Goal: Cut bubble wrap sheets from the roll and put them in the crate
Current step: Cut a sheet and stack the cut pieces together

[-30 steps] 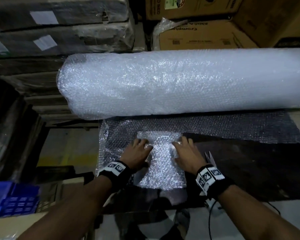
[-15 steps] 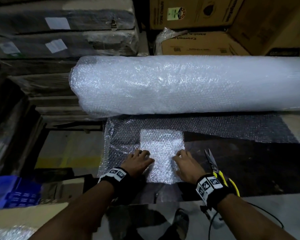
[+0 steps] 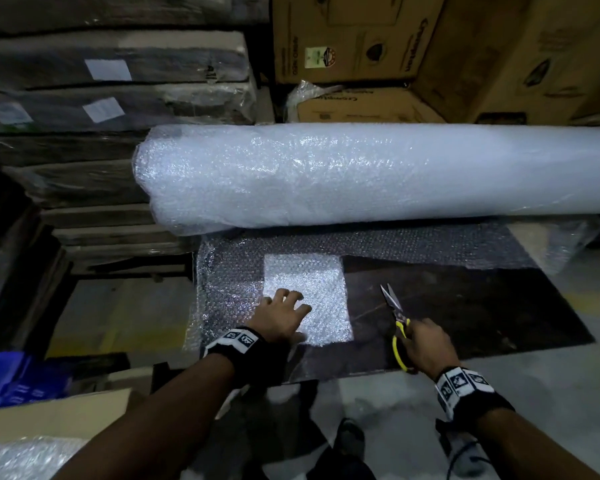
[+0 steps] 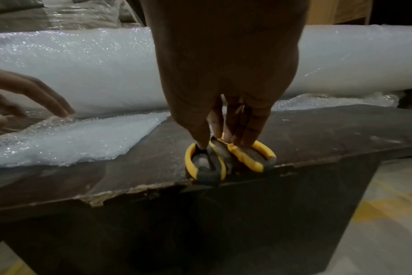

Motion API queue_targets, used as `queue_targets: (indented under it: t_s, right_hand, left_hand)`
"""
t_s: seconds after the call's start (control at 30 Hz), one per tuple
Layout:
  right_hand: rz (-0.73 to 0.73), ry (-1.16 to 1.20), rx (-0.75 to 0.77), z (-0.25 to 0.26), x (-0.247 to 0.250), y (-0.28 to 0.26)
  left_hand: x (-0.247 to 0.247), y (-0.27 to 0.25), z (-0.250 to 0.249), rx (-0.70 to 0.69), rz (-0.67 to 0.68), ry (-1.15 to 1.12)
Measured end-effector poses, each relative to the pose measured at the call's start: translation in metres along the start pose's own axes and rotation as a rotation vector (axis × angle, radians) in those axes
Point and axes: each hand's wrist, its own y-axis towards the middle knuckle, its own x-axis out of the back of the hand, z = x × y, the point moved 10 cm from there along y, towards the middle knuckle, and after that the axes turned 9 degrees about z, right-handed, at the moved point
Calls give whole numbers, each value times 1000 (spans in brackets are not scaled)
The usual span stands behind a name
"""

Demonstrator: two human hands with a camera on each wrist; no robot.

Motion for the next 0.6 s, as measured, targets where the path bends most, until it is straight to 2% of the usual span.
queue_targets:
  t_s: [0.13,0.43,0.6]
  right_hand:
    - [48,-22,-50,-20,-19,-7]
    - [-7,-77,-94,-27,-23,-11]
    - [85,27,-94,-36,-25,-1]
  left_hand:
    - [-8,2,-22,10,17,-5]
    - [-11,5,-38,41,52,13]
    - [-3,5,-39,76,51,5]
